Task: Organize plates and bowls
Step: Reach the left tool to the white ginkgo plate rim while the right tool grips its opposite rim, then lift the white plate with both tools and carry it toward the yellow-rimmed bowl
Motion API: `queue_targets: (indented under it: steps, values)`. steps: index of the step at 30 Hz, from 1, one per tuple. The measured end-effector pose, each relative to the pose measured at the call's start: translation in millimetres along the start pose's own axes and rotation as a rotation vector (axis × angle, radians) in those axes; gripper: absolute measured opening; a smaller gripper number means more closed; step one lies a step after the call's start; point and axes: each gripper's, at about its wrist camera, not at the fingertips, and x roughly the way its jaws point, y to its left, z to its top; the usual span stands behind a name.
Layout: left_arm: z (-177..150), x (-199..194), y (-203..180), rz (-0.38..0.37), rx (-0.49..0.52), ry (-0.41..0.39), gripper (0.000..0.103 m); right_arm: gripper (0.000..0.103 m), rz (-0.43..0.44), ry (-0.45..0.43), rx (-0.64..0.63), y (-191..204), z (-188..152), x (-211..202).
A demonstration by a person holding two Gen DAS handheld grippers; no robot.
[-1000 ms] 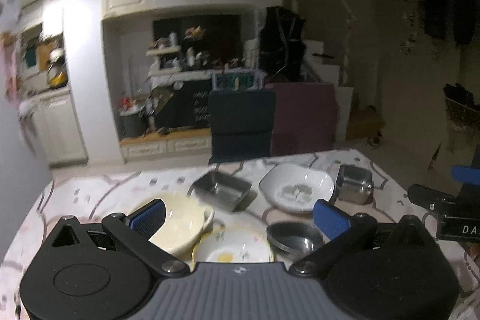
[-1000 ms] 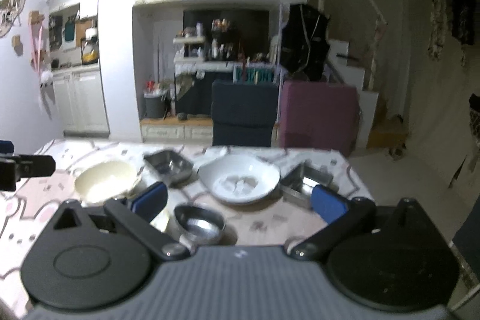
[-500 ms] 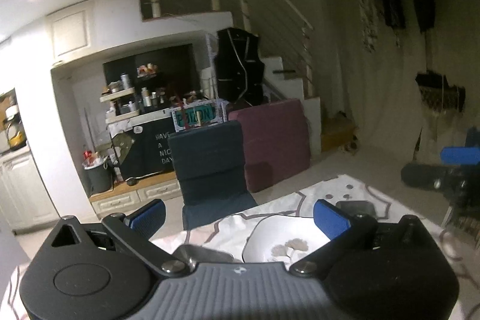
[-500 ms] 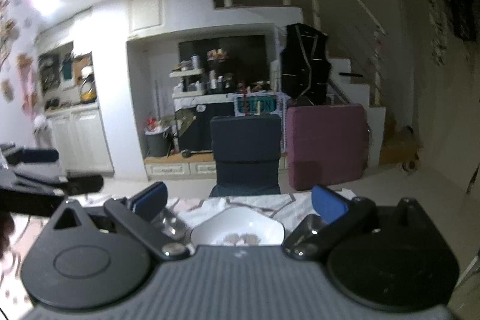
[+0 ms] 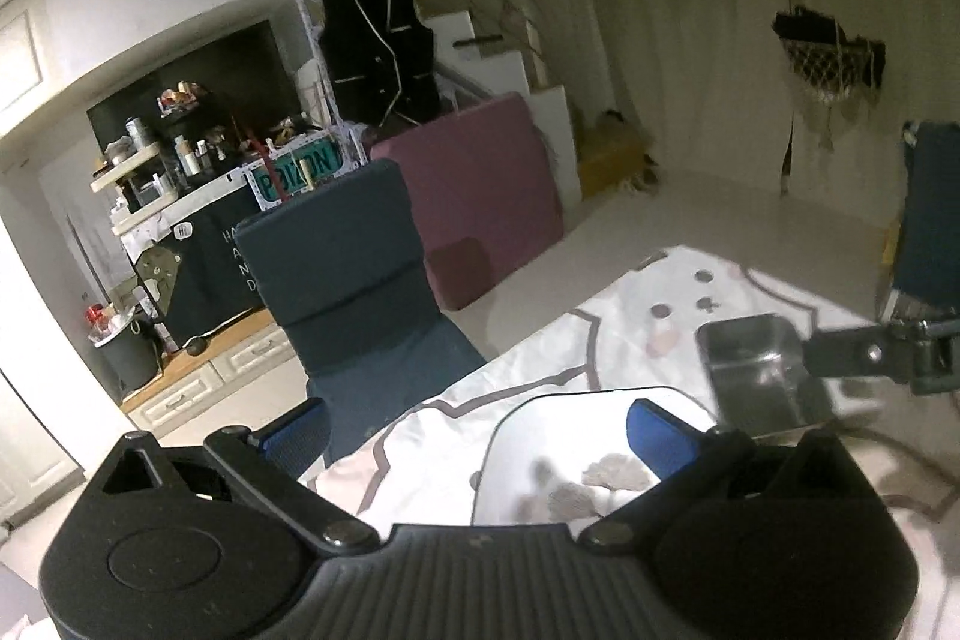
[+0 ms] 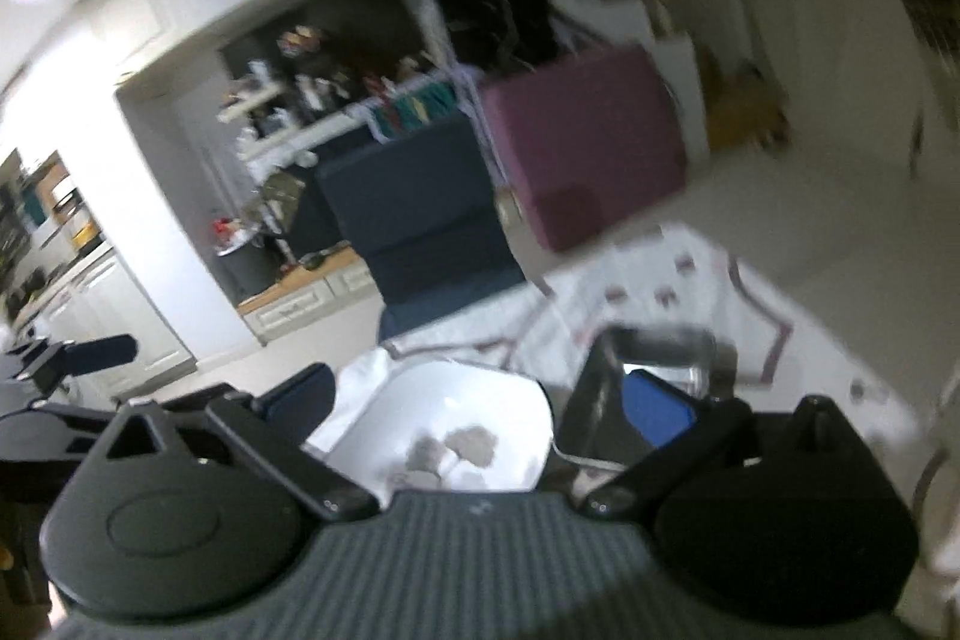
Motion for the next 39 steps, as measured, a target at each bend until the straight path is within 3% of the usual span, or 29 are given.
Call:
queue_targets:
  steps: [4,10,16,20,23,28,32,39]
  values:
    - [8,33,3,-0.032,0.013,0.037,0.103,0.103,-0.019,0.094,0.136,-22,-11,30]
    - [12,77,11,-0.041,-0.010,0.140,0.103,0.098,-0.014,0.149,0.284,-40,-20,44]
    - [8,104,9,-0.021,0.047,0.185,0.100,0.073,0.057,0.273,0.475,-48,-36,59]
    - [4,112,13,-0.039,0.046,0.187,0.100,0.043,0.044,0.388,0.656,-53,-48,85]
    - [2,119,14,-0.052,0.045,0.216,0.099,0.038,-0.005,0.383,0.643,-49,-51,92]
    - [-6,133,17,-0.047,0.020,0.292,0.081,0.023,0.001,0.358,0.674,-52,-50,103]
    - [-16,143,26,-0.050,-0.037,0.341,0.059,0.008,0.013,0.349,0.597,-43,-45,102]
    - [-31,157,38,-0.078,-0.143,0.401,0.034,0.007,-0.004,0.353,0.472,-29,-28,105]
